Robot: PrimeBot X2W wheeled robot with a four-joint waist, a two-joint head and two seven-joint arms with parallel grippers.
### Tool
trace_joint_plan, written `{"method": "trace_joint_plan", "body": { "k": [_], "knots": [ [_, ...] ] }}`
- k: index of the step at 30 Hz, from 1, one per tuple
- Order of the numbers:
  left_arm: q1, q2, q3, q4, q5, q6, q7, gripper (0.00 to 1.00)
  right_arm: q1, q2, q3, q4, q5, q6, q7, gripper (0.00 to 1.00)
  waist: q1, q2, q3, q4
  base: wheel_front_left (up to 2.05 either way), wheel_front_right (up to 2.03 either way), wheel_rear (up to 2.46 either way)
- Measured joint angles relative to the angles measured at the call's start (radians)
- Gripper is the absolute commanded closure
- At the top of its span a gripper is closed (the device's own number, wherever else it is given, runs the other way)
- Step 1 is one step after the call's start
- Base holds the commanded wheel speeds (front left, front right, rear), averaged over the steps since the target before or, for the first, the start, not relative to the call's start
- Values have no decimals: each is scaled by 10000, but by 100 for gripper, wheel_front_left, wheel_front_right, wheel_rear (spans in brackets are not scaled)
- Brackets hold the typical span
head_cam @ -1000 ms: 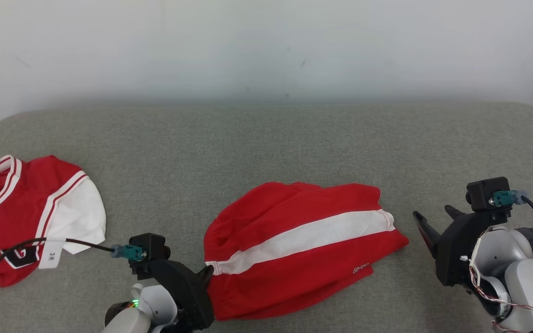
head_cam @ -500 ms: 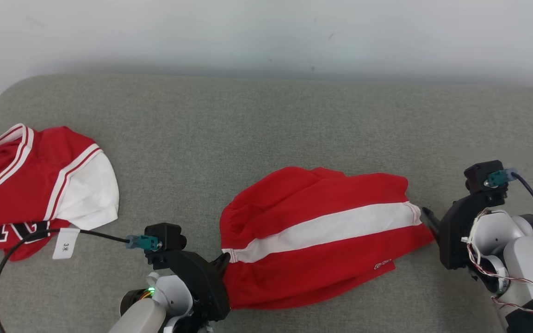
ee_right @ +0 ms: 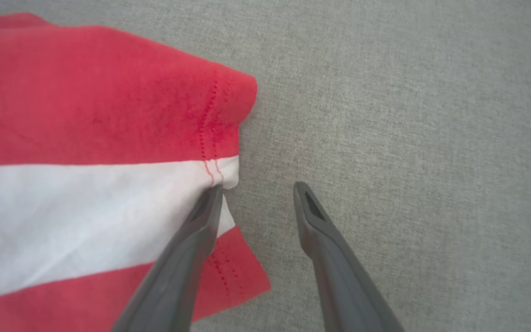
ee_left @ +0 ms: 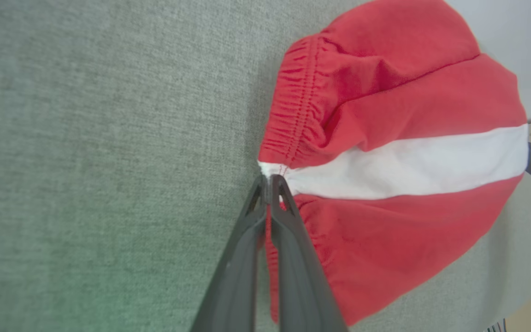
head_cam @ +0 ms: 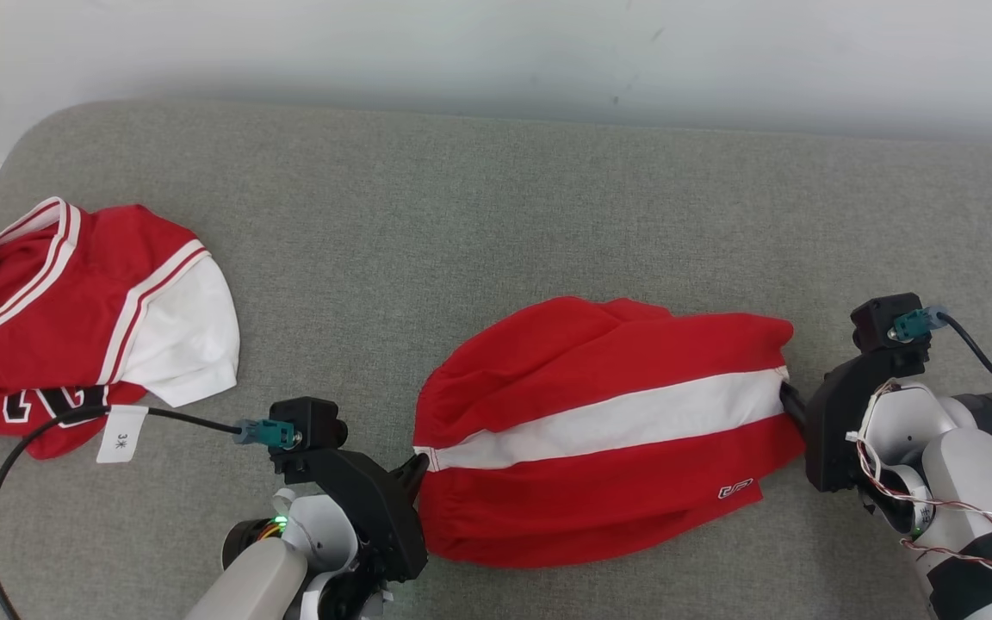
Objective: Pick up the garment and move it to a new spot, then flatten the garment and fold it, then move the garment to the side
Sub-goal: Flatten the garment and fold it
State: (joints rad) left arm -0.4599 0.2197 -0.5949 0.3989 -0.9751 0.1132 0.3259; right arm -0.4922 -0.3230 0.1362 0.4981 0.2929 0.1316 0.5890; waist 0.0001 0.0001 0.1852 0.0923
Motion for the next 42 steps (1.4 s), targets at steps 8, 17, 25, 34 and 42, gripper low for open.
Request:
{"method": "trace_joint_plan", "body": {
  "k": [8,17,25,34,42],
  "knots": [
    [56,-8,-82,-96,-2,58,13,100,29,13,-675,-337,-846,0,-435,14,-1,0,-126,-9,0,0,0],
    [89,2,-88,-232,-33,151,71,100,465,525,-671,-1273,-1271,0,454,8,-2,0,-226,-164,0,0,0],
    [80,-6,-33,-293,-98,96,0,100,347,598,-493,-679,-1430,0,577,19,-1,0,130,-97,0,0,0],
    [39,23,15,-238,-146,0,-71,100,-184,702,-349,23,-1315,0,431,100,-2,-1,337,69,0,0,0],
    [18,0,192,-255,-140,-33,-581,100,-187,554,-232,-165,-932,0,-23,100,-1,0,106,-45,0,0,0]
  ]
}}
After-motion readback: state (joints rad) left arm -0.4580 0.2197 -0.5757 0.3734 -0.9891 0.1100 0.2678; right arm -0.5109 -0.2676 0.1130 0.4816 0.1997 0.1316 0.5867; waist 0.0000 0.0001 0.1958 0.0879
